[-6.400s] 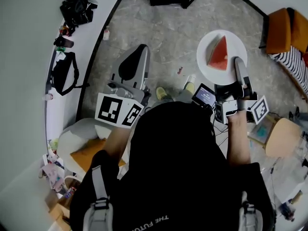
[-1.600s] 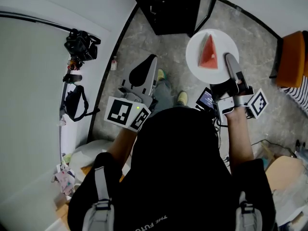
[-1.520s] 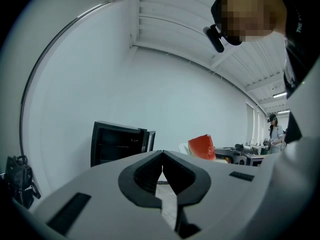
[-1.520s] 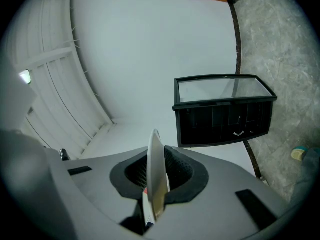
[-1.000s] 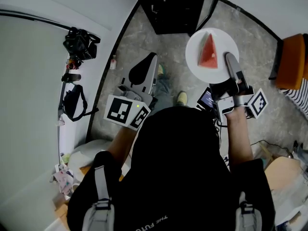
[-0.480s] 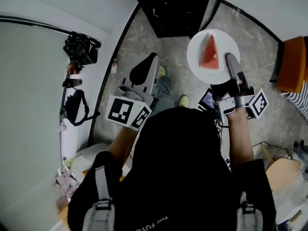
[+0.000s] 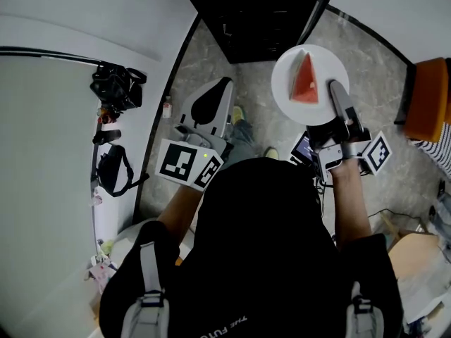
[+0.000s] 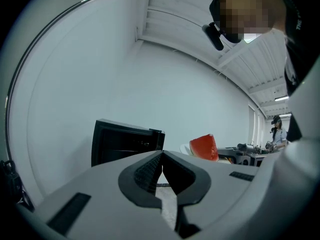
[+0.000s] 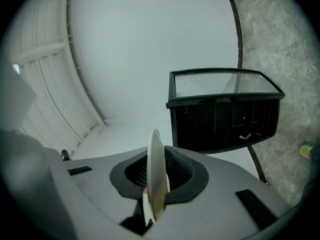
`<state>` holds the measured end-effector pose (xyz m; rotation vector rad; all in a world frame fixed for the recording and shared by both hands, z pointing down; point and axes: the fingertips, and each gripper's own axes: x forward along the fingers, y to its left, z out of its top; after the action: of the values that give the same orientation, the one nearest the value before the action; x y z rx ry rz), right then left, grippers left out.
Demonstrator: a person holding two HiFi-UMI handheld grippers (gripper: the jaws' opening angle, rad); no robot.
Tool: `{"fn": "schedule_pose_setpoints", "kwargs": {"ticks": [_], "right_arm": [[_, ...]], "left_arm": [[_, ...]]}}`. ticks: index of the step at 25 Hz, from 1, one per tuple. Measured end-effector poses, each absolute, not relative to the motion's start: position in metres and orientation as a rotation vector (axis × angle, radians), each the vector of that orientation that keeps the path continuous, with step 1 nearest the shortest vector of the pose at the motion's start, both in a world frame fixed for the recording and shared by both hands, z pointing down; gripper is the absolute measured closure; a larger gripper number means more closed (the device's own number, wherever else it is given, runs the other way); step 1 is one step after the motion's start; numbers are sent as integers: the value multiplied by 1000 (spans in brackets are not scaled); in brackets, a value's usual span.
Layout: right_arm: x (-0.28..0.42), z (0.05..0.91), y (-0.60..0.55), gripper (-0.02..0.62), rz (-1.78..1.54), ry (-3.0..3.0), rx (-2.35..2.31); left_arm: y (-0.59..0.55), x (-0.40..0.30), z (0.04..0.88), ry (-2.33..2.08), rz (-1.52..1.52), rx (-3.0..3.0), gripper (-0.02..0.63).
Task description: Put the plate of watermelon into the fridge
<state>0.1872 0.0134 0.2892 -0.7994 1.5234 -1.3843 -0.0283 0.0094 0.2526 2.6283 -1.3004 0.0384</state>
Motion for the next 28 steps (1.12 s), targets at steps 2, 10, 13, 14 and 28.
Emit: {"fn": "schedule_pose_setpoints", "kwargs": {"ticks": [2, 10, 13, 14, 28], "right_arm": [[181, 289, -2, 551, -1394, 1527, -801], [147, 294, -72, 551, -1429, 1519, -821], [148, 293, -70, 551, -1415, 1516, -823], [148, 292, -70, 551, -1410, 1516, -826], [145, 277, -73, 551, -1364, 1502, -855]], "left_arm": [[-6, -33, 253, -1299, 39, 2617, 594], [-76, -65, 263, -1291, 52, 2582, 594], [-76, -63, 262, -1277, 58, 2611, 594], [-76, -62, 261, -1273, 61, 2625, 594], [-86, -67, 248, -1240, 57, 2677, 594]]}}
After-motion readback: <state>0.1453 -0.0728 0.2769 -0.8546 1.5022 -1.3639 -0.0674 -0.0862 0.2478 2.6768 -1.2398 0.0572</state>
